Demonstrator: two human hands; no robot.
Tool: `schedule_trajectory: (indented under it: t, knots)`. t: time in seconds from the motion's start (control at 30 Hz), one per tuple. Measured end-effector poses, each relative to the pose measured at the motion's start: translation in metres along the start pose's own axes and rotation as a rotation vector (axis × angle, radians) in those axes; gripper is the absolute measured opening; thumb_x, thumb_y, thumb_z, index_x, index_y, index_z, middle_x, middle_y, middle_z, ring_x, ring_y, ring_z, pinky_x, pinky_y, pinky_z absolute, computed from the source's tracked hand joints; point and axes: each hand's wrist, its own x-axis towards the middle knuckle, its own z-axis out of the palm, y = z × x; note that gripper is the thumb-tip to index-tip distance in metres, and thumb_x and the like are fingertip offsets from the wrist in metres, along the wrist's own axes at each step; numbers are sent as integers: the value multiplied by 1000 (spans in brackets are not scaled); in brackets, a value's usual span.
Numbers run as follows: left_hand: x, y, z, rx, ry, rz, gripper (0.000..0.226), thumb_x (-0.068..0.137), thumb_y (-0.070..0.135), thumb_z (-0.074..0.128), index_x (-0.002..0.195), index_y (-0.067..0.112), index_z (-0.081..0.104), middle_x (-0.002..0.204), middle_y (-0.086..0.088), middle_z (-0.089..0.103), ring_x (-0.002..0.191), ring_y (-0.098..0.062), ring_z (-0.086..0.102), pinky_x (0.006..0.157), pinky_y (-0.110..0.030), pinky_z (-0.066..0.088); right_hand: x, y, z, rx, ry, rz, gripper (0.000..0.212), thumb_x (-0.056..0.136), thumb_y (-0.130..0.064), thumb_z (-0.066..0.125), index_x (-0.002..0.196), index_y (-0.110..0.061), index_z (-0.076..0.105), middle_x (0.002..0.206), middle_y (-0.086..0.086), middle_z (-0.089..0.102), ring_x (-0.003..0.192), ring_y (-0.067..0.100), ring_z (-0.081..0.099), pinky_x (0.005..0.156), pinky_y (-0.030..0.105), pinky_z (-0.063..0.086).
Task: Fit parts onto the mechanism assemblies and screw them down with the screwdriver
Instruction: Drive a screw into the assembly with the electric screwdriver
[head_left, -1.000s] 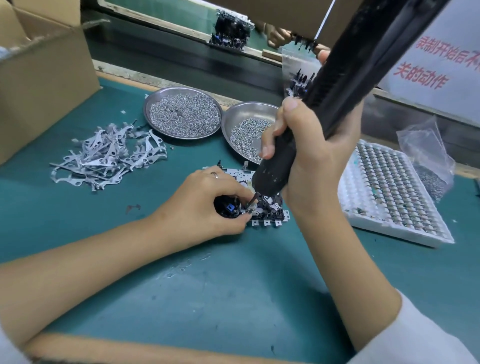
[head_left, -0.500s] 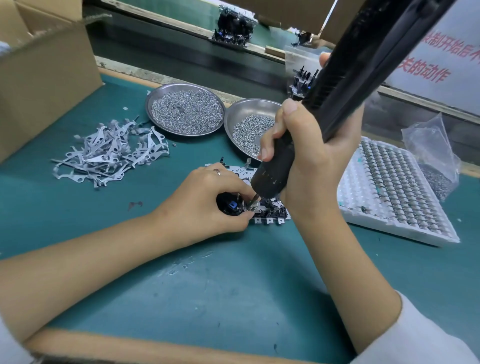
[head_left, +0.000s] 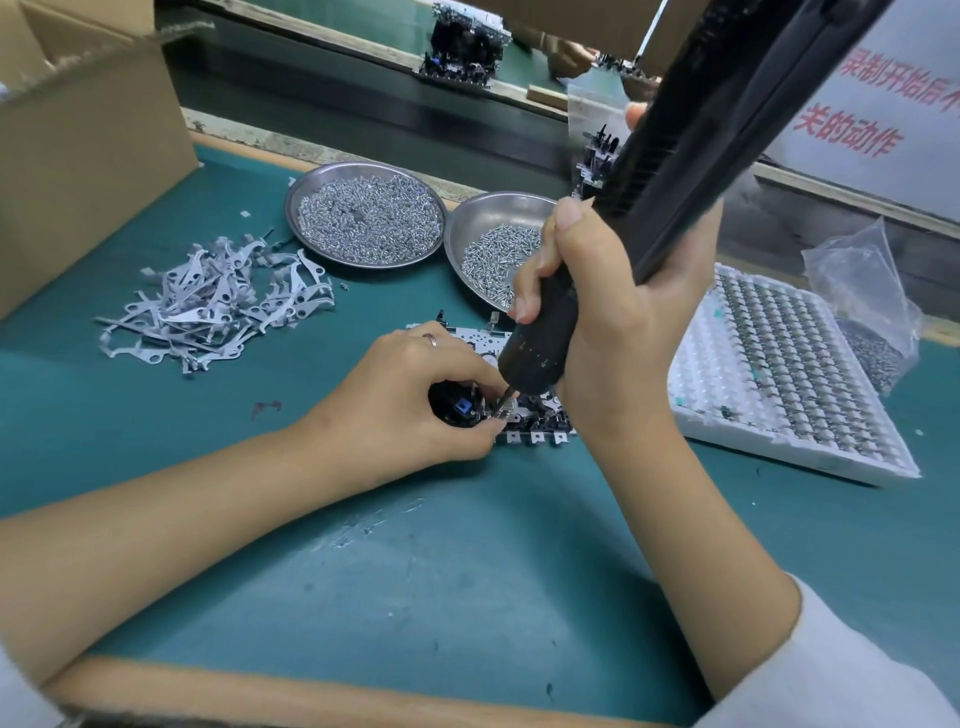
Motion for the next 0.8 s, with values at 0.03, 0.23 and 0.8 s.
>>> schedule_trajectory:
  t: [0.03,0.23,0.8]
  knots:
    - [0,0,0,-4,-2,-6,18,66,6,83,81,11,75,72,23,57,74,-7,50,79,-16,40,0,0,0,1,-3,-5,26,84,9,47,91,-11,33,51,-7,47,35,20,38,41,25,34]
    - [-1,0,0,-22,1,-4,20,66,7,83,83,12,75,74,21,59,76,-10,53,80,-20,43,0,0,-2,8,16,4,25,83,7,49,91,-12,35,49,-2,45,35,20,38,43,26,35]
    - [-3,3,0,-26,-6,-22,24,67,5,82,88,14,77,81,5,72,81,-22,60,81,-26,45,7,2,-16,-85,109,98,23,81,0,53,89,-16,38,49,-2,45,34,19,40,42,22,35]
